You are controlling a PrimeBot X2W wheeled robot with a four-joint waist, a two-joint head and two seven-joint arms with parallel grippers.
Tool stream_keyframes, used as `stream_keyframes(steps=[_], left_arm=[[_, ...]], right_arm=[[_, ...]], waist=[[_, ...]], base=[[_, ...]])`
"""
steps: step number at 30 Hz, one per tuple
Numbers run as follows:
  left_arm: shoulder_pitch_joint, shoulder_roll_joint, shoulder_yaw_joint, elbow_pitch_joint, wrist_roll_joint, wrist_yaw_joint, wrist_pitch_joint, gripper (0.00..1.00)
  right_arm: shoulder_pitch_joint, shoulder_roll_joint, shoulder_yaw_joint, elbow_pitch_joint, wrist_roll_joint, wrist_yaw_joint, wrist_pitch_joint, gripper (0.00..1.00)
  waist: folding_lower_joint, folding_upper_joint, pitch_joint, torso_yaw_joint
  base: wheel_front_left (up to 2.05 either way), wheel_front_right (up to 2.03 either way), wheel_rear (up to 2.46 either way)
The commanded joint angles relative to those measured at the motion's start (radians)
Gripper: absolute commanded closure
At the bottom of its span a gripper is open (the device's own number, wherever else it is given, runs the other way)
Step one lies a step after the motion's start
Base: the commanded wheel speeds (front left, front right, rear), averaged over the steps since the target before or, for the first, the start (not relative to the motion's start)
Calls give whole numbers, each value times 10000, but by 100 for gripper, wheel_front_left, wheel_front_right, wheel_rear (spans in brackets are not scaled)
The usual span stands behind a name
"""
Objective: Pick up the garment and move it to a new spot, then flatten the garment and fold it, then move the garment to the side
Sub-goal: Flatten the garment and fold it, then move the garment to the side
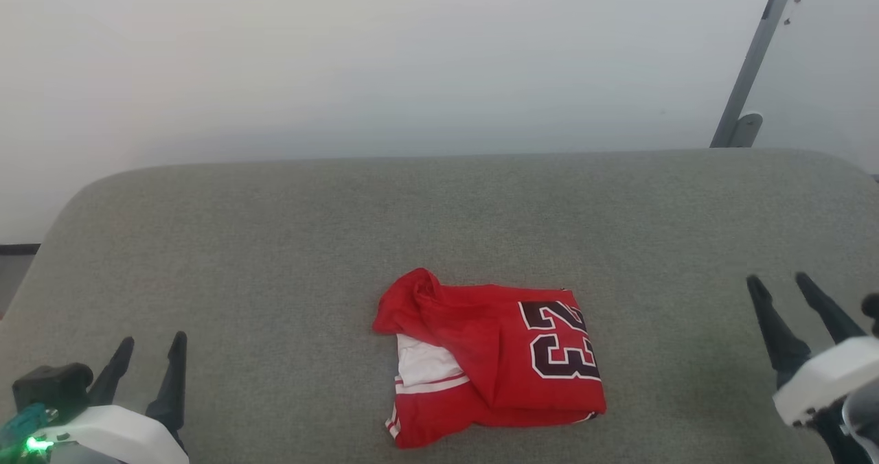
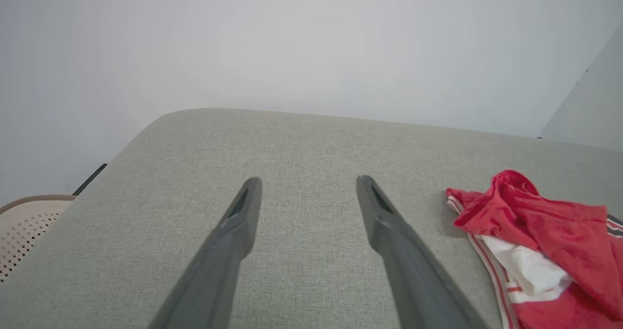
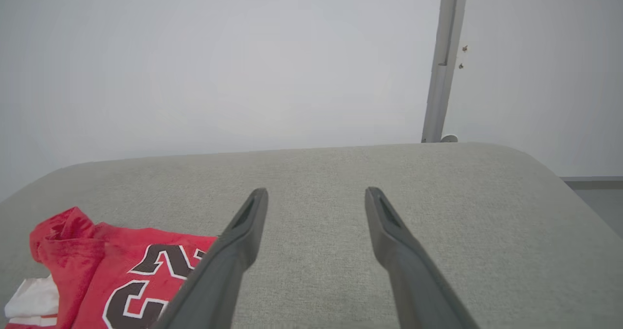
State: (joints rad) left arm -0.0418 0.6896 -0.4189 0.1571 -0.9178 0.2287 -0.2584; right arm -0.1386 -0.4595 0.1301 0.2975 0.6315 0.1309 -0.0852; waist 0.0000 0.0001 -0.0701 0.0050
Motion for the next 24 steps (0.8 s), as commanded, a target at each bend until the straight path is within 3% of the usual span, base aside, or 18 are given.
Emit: stream_keyframes(steps=[1, 24], left_arm=[[164, -15, 111, -48, 47, 17, -65, 0], [323, -18, 305, -188, 183, -89, -64, 0]], right_arm=[[294, 129, -223, -102, -125, -5, -46, 0], [1304, 797, -1347, -1158, -737, -4, 410, 0]], waist=[[0, -1, -25, -22], [0, -1, -67, -58]], base=[[0, 0, 0], [0, 0, 0]])
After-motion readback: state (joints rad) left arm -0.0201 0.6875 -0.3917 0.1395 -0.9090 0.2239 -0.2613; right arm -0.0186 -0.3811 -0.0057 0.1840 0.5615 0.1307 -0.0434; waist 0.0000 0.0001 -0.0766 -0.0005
